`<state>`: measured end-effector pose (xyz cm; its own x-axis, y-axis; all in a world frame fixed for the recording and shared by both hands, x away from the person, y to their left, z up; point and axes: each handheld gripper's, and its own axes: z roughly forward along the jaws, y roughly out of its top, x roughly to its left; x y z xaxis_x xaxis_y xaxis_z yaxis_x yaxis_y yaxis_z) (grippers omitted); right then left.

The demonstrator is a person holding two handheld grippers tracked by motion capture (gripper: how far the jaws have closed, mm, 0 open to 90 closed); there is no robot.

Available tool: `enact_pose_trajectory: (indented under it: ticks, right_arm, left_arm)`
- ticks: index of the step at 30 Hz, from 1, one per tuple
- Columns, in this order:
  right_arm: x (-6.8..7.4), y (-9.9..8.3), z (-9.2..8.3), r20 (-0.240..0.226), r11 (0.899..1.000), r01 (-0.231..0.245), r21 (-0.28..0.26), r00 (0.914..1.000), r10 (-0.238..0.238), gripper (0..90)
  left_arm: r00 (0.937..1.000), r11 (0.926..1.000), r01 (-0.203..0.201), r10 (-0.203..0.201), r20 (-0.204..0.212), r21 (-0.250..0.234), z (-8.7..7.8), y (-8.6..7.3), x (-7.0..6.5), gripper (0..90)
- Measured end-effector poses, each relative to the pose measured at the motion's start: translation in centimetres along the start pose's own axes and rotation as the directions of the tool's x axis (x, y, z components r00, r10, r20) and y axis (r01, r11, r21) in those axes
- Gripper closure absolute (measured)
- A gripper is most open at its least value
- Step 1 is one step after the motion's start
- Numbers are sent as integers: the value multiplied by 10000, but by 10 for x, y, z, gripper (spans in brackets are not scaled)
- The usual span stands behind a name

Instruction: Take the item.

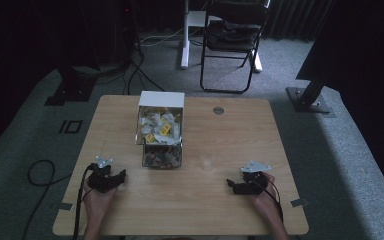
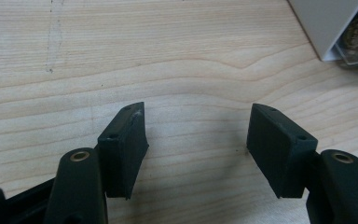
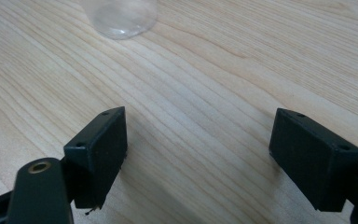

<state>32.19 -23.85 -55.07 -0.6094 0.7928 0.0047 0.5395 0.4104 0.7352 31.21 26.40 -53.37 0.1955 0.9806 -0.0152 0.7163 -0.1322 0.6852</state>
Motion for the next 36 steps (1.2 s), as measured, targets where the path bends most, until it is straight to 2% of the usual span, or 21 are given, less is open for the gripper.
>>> enact_pose_trajectory:
  ticks: [10,17,20,24,36]
  right_arm:
    - [0,0,0,0,10000,12,-8,10000,-12,190]
    - [0,0,0,-1,10000,12,-7,10000,-12,189]
    - [0,0,0,-12,10000,18,1,10000,-18,189]
    - [0,1,1,-23,10000,31,4,10000,-30,188]
    - [1,1,1,-38,10000,46,18,10000,-46,185]
  left_arm:
    - [9996,9990,-143,153,242,-418,-19,-2,-6,385]
    - [9980,9967,-339,377,506,-742,-31,2,-16,385]
    - [9950,9949,-410,491,869,-920,-35,5,-20,385]
    - [9915,9925,-585,703,1098,-1072,-38,9,-27,383]
    - [9828,9883,-947,1119,1468,-1199,-40,15,-40,386]
